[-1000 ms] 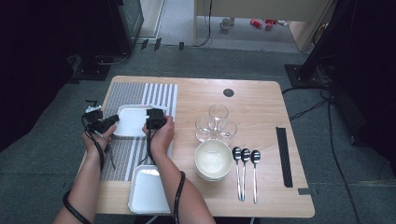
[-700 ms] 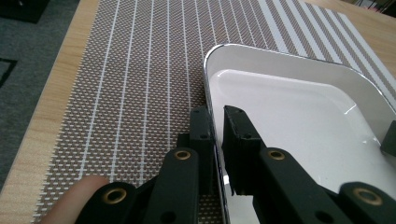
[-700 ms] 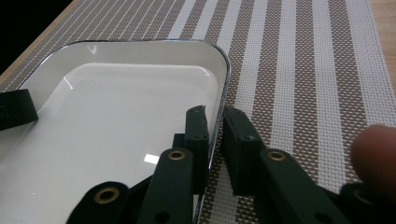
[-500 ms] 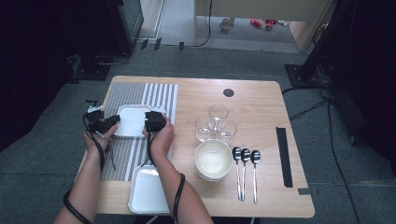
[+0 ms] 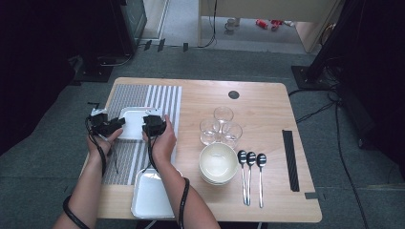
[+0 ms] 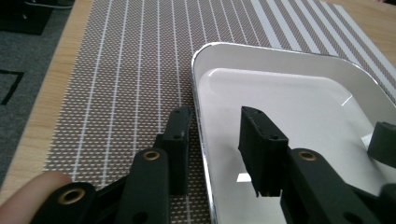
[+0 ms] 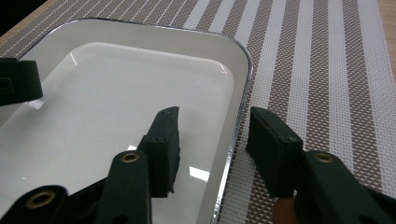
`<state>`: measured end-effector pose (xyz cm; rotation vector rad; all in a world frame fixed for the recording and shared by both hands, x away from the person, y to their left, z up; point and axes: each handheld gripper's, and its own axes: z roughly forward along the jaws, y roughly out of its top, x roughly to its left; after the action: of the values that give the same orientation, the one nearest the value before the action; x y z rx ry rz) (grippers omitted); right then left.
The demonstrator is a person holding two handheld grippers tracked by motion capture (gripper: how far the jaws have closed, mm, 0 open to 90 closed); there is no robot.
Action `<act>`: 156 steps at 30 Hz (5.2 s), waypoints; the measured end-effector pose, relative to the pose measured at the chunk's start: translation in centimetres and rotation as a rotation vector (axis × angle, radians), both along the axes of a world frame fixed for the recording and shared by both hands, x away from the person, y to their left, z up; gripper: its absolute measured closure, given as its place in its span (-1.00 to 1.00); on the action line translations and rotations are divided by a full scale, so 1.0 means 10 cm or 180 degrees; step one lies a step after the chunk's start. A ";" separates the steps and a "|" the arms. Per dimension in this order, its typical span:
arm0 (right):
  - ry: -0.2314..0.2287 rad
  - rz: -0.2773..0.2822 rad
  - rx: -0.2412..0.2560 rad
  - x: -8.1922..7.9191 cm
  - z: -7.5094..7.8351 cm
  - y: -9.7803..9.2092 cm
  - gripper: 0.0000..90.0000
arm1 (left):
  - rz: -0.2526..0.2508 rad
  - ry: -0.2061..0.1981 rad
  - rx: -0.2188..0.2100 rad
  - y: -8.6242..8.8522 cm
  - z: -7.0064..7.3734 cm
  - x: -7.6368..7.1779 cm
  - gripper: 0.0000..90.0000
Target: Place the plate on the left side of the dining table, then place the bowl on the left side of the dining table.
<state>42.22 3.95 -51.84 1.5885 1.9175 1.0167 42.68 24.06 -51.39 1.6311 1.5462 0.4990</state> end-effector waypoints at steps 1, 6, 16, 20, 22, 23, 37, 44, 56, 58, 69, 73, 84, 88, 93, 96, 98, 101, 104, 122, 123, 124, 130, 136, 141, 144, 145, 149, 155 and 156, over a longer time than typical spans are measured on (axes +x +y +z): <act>0.0015 0.0000 0.0013 0.00 0.00 -0.01 0.12 | 0.0003 -0.0011 -0.0044 0.02 0.01 -0.01 0.35; -0.0056 -0.0112 -0.0003 -0.03 0.01 -0.04 -0.11 | 0.0035 -0.0021 -0.0030 0.01 0.07 -0.03 0.18; -0.0124 -0.0163 0.0222 -0.12 0.17 -0.24 -0.24 | -0.0032 -0.0058 0.0089 -0.08 0.31 -0.17 0.14; -0.0116 -0.0129 0.0236 -0.17 0.25 -0.29 -0.28 | -0.0076 -0.0055 0.0042 -0.11 0.34 -0.24 0.13; -0.0118 -0.0101 0.0246 -0.21 0.29 -0.30 -0.30 | -0.0104 -0.0051 0.0018 -0.12 0.36 -0.28 0.13; -0.0129 -0.0081 0.0268 -0.23 0.32 -0.30 -0.30 | -0.0123 -0.0059 0.0018 -0.13 0.37 -0.30 0.13; -0.0209 0.0132 0.0325 -0.66 0.53 -0.28 -0.42 | -0.0168 -0.0155 -0.0035 -0.31 0.52 -0.66 0.10; -0.0231 0.0205 0.0359 -0.87 0.58 -0.35 -0.46 | -0.0174 -0.0162 0.0053 -0.41 0.57 -0.76 -0.01; -0.0277 0.0397 0.0229 -1.34 0.65 -0.38 -0.44 | -0.0201 -0.0112 0.0100 -0.51 0.61 -0.81 -0.26; -0.0293 0.0414 0.0217 -1.39 0.66 -0.40 -0.44 | -0.0219 -0.0105 0.0120 -0.54 0.62 -0.82 -0.31; -0.0398 0.0433 0.0269 -1.68 0.74 -0.46 -0.44 | -0.0313 -0.0092 0.0214 -0.69 0.67 -0.90 -0.46; -0.0418 0.0446 0.0295 -1.75 0.79 -0.53 -0.44 | -0.0361 -0.0110 0.0249 -0.77 0.68 -0.93 -0.49; -0.0532 0.0548 0.0277 -1.92 0.92 -0.82 -0.42 | -0.0467 -0.0122 0.0369 -0.96 0.70 -0.98 -0.60; -0.0617 0.0572 0.0265 -2.01 0.96 -0.95 -0.42 | -0.0413 -0.0166 0.0428 -1.00 0.74 -0.98 -0.62; -0.0648 0.0653 0.0266 -2.08 0.98 -1.07 -0.42 | -0.0403 -0.0086 0.0377 -1.08 0.73 -0.98 -0.62; -0.0648 0.0691 0.0296 -2.12 0.98 -1.15 -0.42 | -0.0413 -0.0084 0.0401 -1.13 0.71 -1.01 -0.62; -0.0670 0.0700 0.0284 -2.15 0.98 -1.20 -0.42 | -0.0428 -0.0073 0.0369 -1.16 0.70 -1.05 -0.62; -0.0670 0.0728 0.0296 -2.20 0.97 -1.29 -0.42 | -0.0445 -0.0066 0.0402 -1.19 0.68 -1.09 -0.62; -0.0666 0.0741 0.0303 -2.25 0.95 -1.38 -0.42 | -0.0477 -0.0060 0.0394 -1.22 0.67 -1.14 -0.62; -0.0636 0.0623 0.0423 -2.27 0.95 -1.75 -0.42 | -0.0799 -0.0134 0.0410 -1.50 0.72 -1.34 -0.62; -0.0634 0.0627 0.0419 -2.27 0.95 -1.77 -0.42 | -0.0807 -0.0135 0.0414 -1.51 0.72 -1.35 -0.62; -0.0616 0.0628 0.0431 -2.27 0.95 -1.78 -0.42 | -0.0818 -0.0142 0.0413 -1.52 0.72 -1.36 -0.62; -0.0611 0.0606 0.0457 -2.26 0.98 -1.88 -0.42 | -0.0884 -0.0177 0.0422 -1.58 0.75 -1.41 -0.62; -0.0659 0.0521 0.0475 -2.25 1.05 -2.01 -0.42 | -0.0950 -0.0213 0.0421 -1.64 0.79 -1.45 -0.62; -0.0673 0.0465 0.0494 -2.23 1.06 -2.12 -0.42 | -0.0978 -0.0212 0.0429 -1.69 0.79 -1.47 -0.62; -0.0667 0.0437 0.0499 -2.23 1.06 -2.16 -0.42 | -0.1011 -0.0206 0.0450 -1.73 0.78 -1.49 -0.62; -0.0672 0.0434 0.0490 -2.23 1.05 -2.16 -0.42 | -0.1038 -0.0189 0.0441 -1.74 0.78 -1.49 -0.61; -0.0688 0.0420 0.0452 -2.23 1.05 -2.22 -0.42 | -0.1115 -0.0162 0.0366 -1.80 0.79 -1.53 -0.61; -0.0650 0.0349 0.0474 -2.20 1.03 -2.33 -0.42 | -0.1206 -0.0162 0.0372 -1.87 0.79 -1.59 -0.62; -0.0649 0.0335 0.0483 -2.20 1.04 -2.34 -0.42 | -0.1210 -0.0167 0.0382 -1.88 0.79 -1.59 -0.61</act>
<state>20.25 -19.45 -41.49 1.4123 1.8376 1.3421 26.75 5.24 -43.51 1.9323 1.1471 0.4285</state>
